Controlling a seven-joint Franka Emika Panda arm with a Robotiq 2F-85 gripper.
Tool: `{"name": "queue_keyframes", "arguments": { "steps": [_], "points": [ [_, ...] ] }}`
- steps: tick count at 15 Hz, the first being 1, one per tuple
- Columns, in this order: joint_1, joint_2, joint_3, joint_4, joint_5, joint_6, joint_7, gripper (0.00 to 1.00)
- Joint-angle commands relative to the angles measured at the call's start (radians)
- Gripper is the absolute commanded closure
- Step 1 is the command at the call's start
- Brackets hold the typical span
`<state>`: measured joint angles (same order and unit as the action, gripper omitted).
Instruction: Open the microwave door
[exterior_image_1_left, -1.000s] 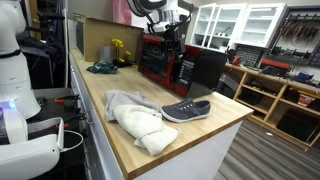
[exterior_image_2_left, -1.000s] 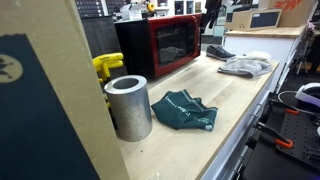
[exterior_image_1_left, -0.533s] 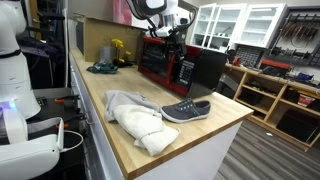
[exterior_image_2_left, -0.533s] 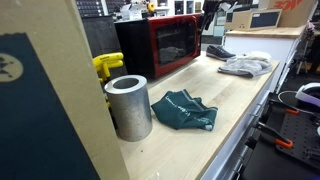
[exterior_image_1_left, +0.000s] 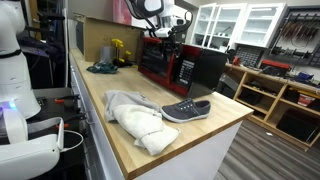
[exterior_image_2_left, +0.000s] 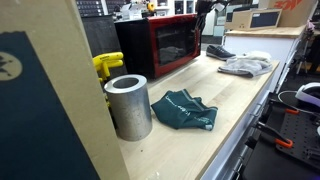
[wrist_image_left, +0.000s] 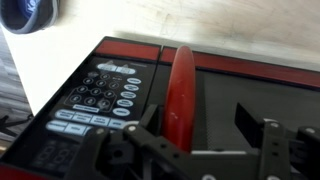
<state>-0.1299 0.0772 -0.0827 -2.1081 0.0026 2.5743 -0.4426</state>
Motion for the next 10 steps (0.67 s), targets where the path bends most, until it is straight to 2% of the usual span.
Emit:
{"name": "queue_keyframes", "arguments": {
  "steps": [1, 6, 7, 10],
  "points": [
    [0.005, 0.036, -0.002, 0.022, -0.056, 0.053, 0.001, 0.51],
    [0.006, 0.039, -0.010, 0.004, -0.135, 0.077, 0.056, 0.88],
    [0.007, 0.033, -0.011, -0.003, -0.141, 0.071, 0.076, 0.92],
    [0.013, 0.013, -0.004, -0.042, -0.143, 0.057, 0.093, 0.92]
  ]
}}
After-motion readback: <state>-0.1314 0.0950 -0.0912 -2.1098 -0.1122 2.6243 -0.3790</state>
